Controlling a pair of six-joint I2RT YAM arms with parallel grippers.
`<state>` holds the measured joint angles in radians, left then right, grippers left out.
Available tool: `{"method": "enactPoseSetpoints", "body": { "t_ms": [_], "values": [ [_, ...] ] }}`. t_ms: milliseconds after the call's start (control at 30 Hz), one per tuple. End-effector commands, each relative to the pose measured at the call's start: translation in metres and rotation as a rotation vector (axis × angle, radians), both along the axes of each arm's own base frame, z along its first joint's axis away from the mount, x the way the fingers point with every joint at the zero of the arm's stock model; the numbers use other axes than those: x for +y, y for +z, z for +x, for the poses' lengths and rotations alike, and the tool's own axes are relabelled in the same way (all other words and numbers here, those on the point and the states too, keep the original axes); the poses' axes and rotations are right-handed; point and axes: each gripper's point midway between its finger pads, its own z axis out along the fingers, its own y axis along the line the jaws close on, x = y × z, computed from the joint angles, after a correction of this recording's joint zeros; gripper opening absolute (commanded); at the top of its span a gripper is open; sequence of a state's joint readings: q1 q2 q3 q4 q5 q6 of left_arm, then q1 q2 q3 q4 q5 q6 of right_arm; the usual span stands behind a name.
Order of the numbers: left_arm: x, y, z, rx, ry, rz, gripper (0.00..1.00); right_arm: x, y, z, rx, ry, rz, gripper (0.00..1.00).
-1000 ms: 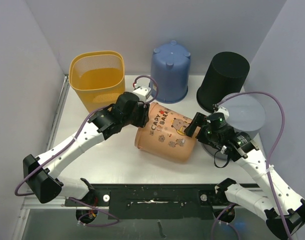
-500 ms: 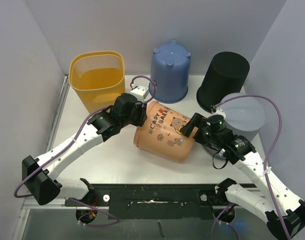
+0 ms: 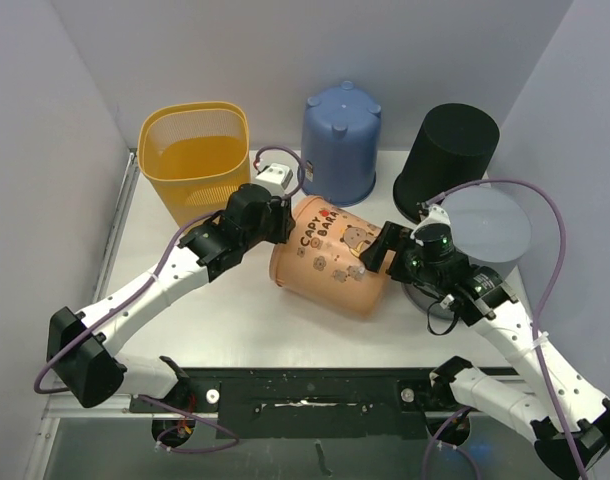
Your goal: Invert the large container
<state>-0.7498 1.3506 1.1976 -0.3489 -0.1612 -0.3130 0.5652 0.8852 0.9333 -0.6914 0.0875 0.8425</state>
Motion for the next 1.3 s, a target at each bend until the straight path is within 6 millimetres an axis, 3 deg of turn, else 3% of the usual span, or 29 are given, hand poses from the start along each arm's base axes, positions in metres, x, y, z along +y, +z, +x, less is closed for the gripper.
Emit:
{"method": "enactPoseSetpoints", "body": {
  "t_ms": [0, 500, 900, 1267],
  "values": [
    [-0.026, -0.031, -0.026, 0.136, -0.104, -0.050, 0.00, 0.053, 0.106, 0.013, -0.288, 0.194, 0.213, 0.87],
    [-0.005, -0.039, -0.026, 0.178, -0.077, -0.131, 0.00, 0.056, 0.138, 0.019, -0.367, 0.212, 0.157, 0.88],
    [-0.005, -0.055, -0.026, 0.215, -0.081, -0.185, 0.00, 0.067, 0.107, 0.034, -0.307, 0.225, 0.096, 0.89],
    [0.004, -0.068, -0.022, 0.231, -0.061, -0.190, 0.00, 0.090, 0.129, 0.061, -0.389, 0.282, 0.086, 0.90]
  ]
}}
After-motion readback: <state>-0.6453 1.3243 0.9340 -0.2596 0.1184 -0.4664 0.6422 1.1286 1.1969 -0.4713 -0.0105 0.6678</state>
